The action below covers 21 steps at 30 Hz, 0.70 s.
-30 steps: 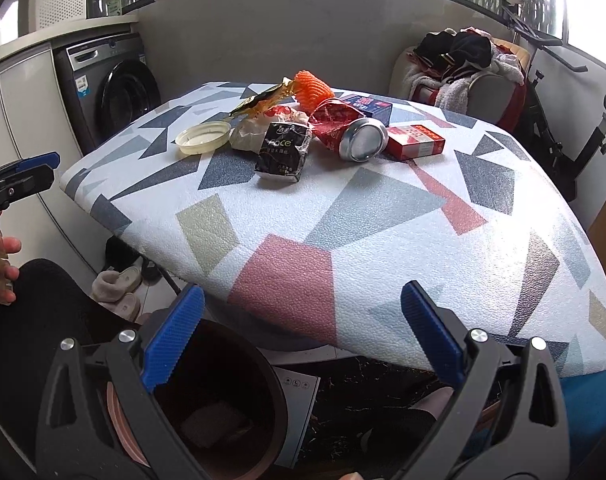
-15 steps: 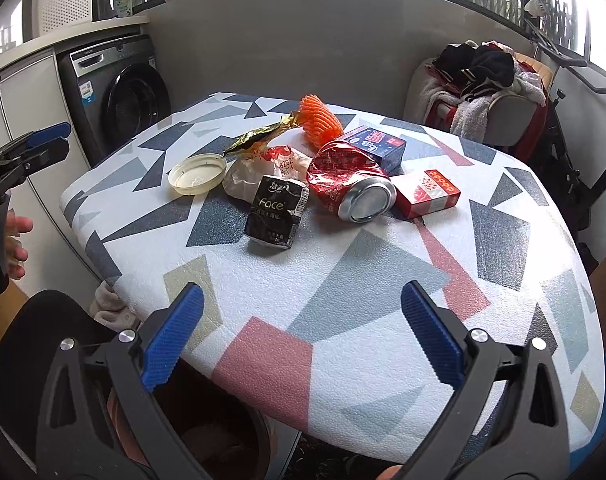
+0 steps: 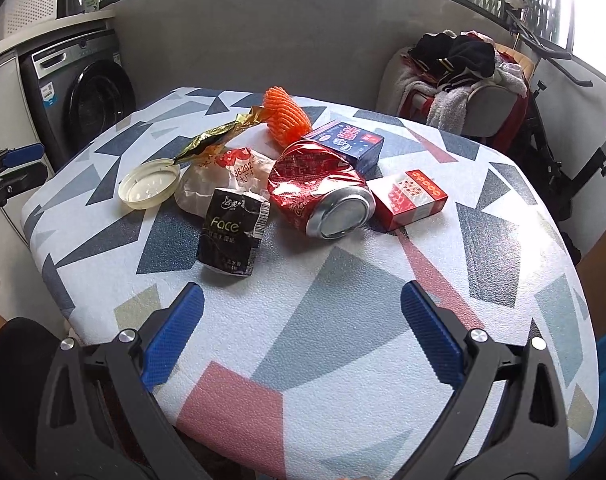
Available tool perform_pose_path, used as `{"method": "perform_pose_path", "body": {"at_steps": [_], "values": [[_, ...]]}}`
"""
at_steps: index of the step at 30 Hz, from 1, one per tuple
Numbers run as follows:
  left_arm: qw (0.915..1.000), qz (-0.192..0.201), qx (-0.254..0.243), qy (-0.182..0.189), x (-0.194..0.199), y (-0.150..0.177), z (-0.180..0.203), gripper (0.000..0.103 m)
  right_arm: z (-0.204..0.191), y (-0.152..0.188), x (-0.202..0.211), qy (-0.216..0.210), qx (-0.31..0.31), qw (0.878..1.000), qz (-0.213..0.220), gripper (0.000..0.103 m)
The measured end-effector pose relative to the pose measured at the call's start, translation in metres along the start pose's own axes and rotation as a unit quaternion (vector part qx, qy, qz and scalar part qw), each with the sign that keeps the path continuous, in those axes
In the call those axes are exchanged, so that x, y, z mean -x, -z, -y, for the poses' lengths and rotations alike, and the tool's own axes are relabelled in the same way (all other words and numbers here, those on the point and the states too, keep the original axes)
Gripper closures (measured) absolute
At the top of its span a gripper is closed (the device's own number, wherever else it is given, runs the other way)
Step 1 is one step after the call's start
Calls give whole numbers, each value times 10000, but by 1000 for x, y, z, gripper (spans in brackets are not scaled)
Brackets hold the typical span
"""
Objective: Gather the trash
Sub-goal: 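Reach both tools toward the white lid and black tissue pack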
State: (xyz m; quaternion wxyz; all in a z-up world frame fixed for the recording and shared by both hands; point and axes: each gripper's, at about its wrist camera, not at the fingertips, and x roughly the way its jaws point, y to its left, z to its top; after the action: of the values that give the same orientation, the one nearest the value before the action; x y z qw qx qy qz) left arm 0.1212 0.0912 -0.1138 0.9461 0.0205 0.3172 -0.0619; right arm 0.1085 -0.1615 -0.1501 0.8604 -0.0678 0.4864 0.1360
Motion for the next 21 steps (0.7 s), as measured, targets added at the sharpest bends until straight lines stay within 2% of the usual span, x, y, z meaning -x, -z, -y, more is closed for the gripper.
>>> {"method": "perform_pose_path", "body": {"at_steps": [3, 5, 21], "values": [[9996, 61, 18, -258, -4, 0, -4, 6, -1, -4, -8, -72, -25, 10000, -21, 6], [9995, 69, 61, -302, -7, -1, -7, 6, -2, -7, -12, -143, -69, 9999, 4, 6], [9986, 10, 514, -97, -18, -1, -30, 6, -5, -19, -30, -495, -253, 9984, 45, 6]]}}
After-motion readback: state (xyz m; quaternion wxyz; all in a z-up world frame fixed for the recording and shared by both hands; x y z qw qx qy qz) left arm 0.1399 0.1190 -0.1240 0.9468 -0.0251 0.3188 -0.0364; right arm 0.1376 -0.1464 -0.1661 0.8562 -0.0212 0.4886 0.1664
